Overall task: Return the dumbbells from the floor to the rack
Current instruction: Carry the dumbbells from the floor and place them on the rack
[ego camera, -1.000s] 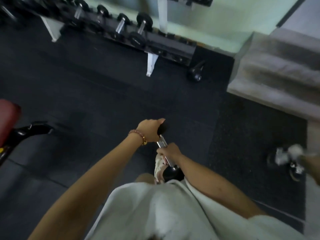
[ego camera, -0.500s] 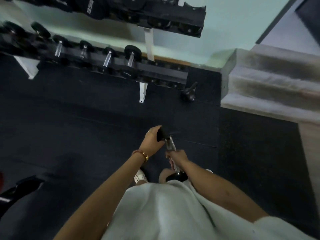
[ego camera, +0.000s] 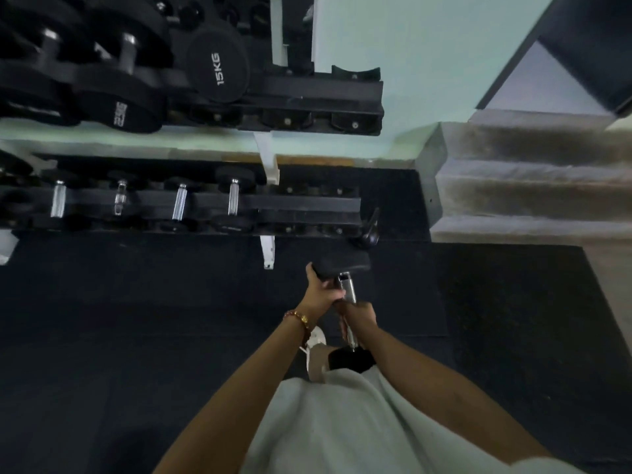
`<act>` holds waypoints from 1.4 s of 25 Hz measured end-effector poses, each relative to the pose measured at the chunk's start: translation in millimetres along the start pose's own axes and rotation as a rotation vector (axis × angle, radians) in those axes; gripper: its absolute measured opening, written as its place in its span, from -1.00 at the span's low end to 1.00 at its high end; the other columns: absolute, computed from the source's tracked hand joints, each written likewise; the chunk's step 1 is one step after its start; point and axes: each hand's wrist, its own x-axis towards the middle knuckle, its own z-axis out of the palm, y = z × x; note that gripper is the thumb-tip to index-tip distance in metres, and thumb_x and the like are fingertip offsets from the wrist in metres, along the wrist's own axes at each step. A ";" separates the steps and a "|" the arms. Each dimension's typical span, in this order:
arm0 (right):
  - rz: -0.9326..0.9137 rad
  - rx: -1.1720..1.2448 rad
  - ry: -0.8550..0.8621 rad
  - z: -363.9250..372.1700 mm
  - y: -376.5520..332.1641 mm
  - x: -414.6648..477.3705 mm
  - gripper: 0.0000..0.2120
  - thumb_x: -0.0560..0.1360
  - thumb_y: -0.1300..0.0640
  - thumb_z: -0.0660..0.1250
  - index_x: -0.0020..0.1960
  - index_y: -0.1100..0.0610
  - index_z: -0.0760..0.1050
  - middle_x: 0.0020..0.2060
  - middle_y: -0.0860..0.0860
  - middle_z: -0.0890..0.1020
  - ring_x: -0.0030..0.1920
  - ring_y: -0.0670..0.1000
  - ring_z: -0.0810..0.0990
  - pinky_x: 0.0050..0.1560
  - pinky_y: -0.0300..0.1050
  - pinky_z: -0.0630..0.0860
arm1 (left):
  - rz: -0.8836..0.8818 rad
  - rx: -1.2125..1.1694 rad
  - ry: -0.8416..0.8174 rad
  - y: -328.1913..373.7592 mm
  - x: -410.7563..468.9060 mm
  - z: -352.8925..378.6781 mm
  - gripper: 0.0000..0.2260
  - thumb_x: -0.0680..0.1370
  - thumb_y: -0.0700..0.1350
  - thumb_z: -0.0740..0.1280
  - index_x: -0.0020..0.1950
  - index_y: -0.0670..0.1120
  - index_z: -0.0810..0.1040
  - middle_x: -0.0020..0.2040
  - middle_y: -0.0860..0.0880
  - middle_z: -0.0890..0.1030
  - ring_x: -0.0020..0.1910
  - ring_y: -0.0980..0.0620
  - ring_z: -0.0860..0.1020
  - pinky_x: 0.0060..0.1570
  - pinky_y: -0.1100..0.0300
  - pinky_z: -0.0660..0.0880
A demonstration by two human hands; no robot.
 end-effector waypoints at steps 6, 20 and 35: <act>0.031 0.114 0.025 37.8 -104.2 55.5 -0.73 0.33 0.20 0.40 -0.48 0.19 0.39 -0.69 0.01 0.34 -0.69 -0.02 0.25 -0.60 -0.28 0.20 | -0.073 0.087 -0.099 87.9 85.3 -51.5 -0.42 0.49 -0.49 0.20 0.41 -0.26 -0.01 -0.06 -0.10 0.48 -0.10 0.05 0.50 -0.21 0.27 0.51; 0.163 0.007 0.132 106.4 -224.7 142.5 -0.90 0.26 0.25 0.32 -0.38 0.28 0.46 -0.56 0.12 0.43 -0.61 0.05 0.36 -0.52 -0.19 0.35 | -0.296 0.257 -0.142 132.6 191.7 -150.7 -0.75 0.43 -0.18 0.39 0.04 -0.24 0.48 -0.15 -0.06 0.57 -0.21 0.10 0.47 -0.19 0.34 0.43; 0.152 -0.014 0.040 202.6 -221.0 342.4 -0.86 0.29 0.33 0.30 -0.43 0.25 0.42 -0.62 0.10 0.40 -0.60 0.03 0.35 -0.48 -0.19 0.38 | -0.646 -0.914 0.211 10.5 312.2 -146.8 -0.83 0.53 -0.16 0.32 -0.02 -0.27 0.54 -0.07 -0.25 0.60 -0.09 -0.20 0.57 -0.32 0.04 0.56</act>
